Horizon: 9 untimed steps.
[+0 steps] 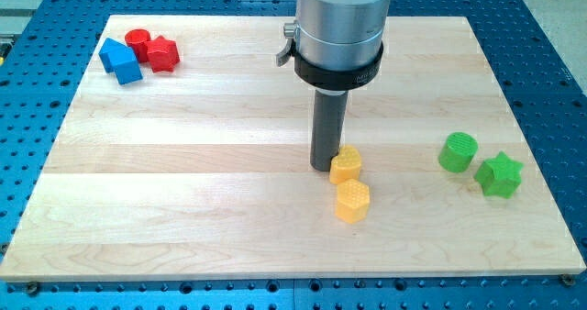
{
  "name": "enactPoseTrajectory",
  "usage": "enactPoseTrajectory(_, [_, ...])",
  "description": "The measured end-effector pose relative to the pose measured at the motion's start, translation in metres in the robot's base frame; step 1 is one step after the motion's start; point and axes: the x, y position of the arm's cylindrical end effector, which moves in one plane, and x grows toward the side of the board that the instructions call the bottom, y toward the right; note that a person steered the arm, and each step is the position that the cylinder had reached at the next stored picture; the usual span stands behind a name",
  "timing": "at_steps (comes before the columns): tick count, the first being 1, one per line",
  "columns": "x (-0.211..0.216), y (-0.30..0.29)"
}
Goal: Move your arm to the bottom right corner
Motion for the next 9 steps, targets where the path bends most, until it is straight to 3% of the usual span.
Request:
enactPoseTrajectory(2, [-0.05, 0.005])
enactPoseTrajectory(4, [-0.016, 0.042])
enactPoseTrajectory(7, [0.014, 0.042])
enactPoseTrajectory(8, [0.015, 0.06])
enactPoseTrajectory(9, [0.046, 0.119])
